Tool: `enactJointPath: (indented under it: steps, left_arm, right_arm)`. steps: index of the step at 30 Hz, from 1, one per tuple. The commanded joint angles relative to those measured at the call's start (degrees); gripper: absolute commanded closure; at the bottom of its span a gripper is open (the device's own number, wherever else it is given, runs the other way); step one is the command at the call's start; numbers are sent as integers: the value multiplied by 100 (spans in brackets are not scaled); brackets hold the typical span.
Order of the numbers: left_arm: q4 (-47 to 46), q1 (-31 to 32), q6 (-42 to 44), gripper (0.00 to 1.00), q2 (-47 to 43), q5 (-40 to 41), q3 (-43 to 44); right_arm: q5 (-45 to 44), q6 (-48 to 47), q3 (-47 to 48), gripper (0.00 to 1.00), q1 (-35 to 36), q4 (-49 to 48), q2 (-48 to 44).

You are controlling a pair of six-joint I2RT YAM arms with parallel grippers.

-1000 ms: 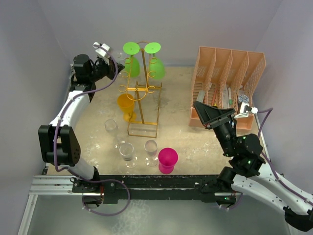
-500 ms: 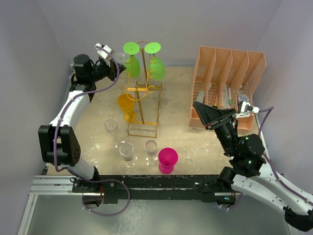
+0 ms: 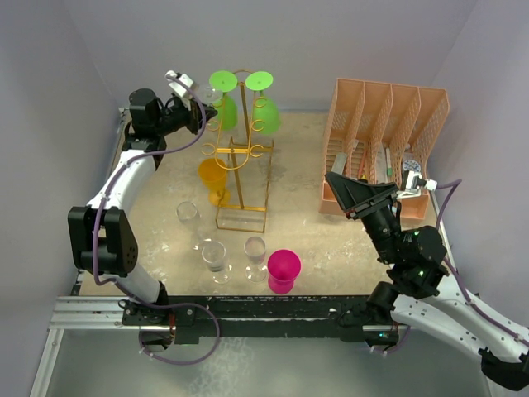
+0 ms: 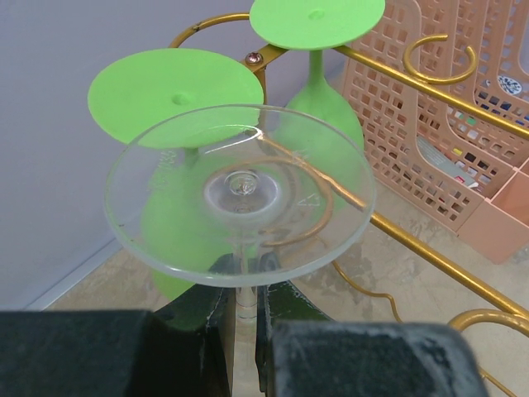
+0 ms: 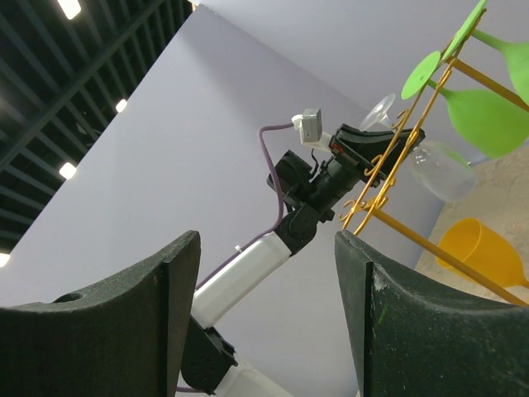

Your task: Place the wine glass upside down on the wine glass rack

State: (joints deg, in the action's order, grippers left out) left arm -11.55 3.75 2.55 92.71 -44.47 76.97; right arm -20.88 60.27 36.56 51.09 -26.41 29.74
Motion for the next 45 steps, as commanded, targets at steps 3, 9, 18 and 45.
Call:
enactJointPath:
  steps: [3,9,18,45]
  left_arm:
    - [-456,28,81,100,57,-114,353]
    - [-400,38,98,100,133,-254,400]
    - [-424,68,107,100,149,-408,420]
    - [26,153,498,83,79,-619,359]
  right_arm:
    - [45,-77,246,32,7,-233,-12]
    - [19,-59,223,32,6,-233,-3]
    - [7,-44,204,32,6,-232,23]
    - [64,-14,254,32,6,-223,154]
